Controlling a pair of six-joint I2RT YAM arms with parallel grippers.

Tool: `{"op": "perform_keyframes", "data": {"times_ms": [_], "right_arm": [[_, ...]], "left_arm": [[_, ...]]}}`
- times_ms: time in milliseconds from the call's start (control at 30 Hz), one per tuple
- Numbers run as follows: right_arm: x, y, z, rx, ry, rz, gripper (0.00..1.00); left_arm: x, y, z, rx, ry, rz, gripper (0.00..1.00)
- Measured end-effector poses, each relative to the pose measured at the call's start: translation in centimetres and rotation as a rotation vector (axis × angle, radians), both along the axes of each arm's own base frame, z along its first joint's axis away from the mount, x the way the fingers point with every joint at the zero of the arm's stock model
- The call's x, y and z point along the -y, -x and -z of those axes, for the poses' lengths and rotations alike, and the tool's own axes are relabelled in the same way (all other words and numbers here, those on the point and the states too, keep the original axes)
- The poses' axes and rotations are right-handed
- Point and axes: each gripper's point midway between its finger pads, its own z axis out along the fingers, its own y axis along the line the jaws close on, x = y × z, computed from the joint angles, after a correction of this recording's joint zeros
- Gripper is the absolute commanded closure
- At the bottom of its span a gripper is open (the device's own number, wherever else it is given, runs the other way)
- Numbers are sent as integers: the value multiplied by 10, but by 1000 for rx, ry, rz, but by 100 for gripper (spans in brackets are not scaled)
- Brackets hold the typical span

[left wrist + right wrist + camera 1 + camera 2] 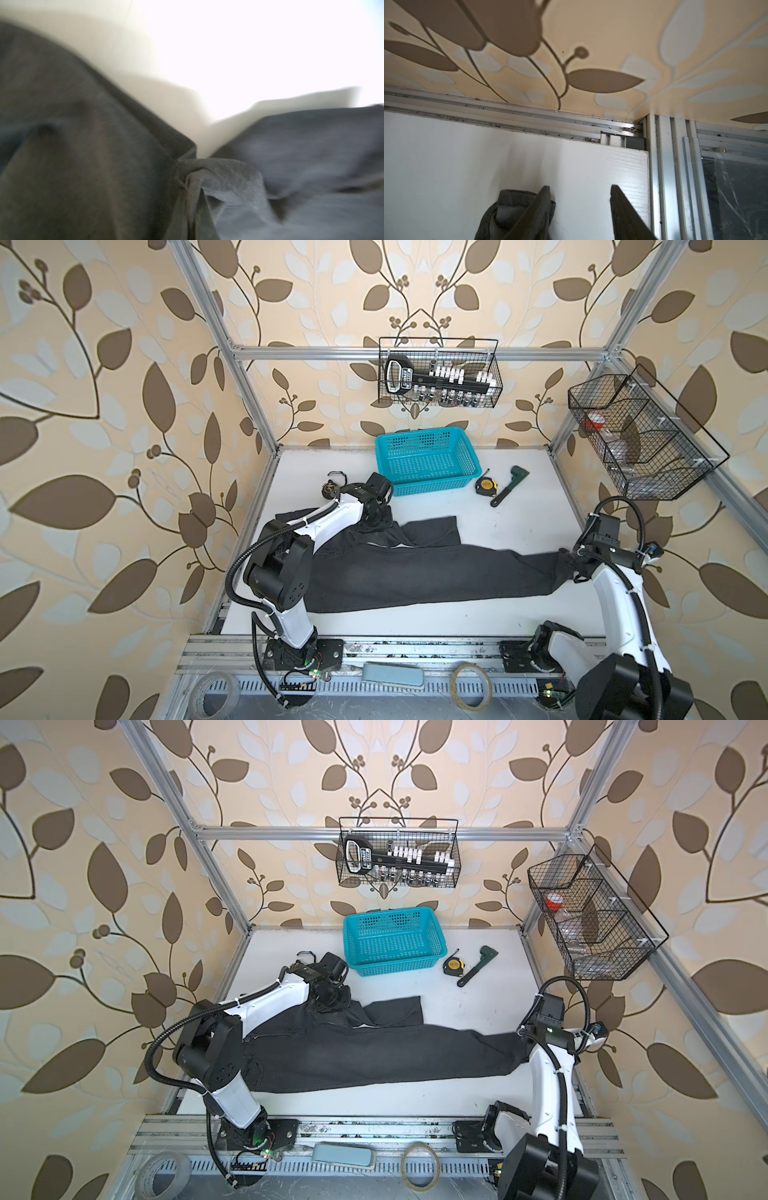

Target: Fold and stack the trousers

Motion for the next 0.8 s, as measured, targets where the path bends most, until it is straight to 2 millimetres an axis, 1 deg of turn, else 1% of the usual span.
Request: {"op": "perform_keyframes", "data": {"times_ms": [33,100,167,200,267,333,433,467,500,567,633,700,800], "right_arm": [[-4,3,-3,15,-3,-19,54],[-15,2,-8,56,-12,-87,53],[-31,-7,-10,89,-32,-188,52],[-41,-15,-9,102,-46,-258,51],[-68,-34,-2,115,-81,-418,50],[-100,-53,3,122,-106,-586,48],[-156,-81,5,127,-125,-835,46],[-172,-88,6,127,-127,-896,45],[-188,-97,8,121,-127,-962,41],[-217,-114,13,114,-132,-1075,38],[-240,-132,24,90,-150,-1169,37],[-258,-146,41,39,-183,-1255,37],[-284,-164,67,-41,-241,-1393,36]], "left_arm": [[4,-3,-9,12,22,6,100],[11,-8,-25,36,64,15,100],[18,-11,-39,53,105,28,100],[22,-11,-46,59,126,36,100],[29,-10,-56,65,168,57,100],[37,-7,-64,60,213,86,100],[45,2,-66,31,258,127,100],[46,4,-66,23,264,138,100],[47,7,-66,15,273,152,100],[48,15,-64,-2,280,182,92],[47,23,-62,-23,279,212,77],[46,32,-59,-45,267,253,61],[44,47,-55,-91,257,316,42]]}}
